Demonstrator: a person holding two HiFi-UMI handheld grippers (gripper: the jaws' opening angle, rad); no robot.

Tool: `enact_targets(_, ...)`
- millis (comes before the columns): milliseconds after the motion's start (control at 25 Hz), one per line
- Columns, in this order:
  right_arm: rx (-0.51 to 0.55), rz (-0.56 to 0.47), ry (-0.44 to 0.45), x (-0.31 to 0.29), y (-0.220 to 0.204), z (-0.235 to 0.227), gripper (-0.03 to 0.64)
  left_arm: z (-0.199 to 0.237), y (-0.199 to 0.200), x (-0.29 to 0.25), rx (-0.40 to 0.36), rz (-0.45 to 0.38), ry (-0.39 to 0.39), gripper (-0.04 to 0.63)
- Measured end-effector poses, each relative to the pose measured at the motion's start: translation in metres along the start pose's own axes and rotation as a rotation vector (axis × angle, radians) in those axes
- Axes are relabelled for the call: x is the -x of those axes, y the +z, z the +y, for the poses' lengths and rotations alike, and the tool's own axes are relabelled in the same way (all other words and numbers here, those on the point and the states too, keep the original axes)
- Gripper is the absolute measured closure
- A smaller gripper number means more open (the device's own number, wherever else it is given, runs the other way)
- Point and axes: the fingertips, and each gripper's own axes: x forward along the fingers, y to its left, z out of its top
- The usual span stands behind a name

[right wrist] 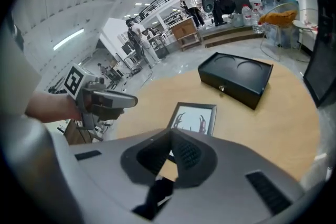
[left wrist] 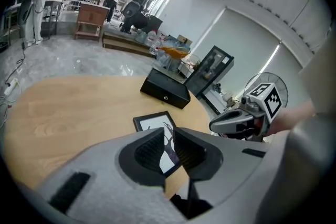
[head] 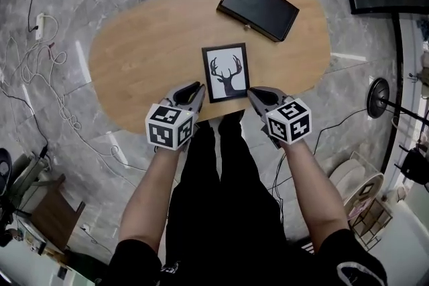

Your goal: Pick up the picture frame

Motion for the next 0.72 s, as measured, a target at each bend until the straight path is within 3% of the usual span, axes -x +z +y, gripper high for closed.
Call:
enact_targets(240, -0.029, 0.039, -0.038, -0.034, -0.028, -0.024, 0.609, 0.022, -0.038, -0.029, 0.044, 0.055, 0.010, 0.511)
enact_targets(720, -0.068, 0.152, -0.206, -0.081, -0.066, -0.079, 0.461, 0.053, -0.071, -0.055, 0.071, 0.099, 0.037, 0.449)
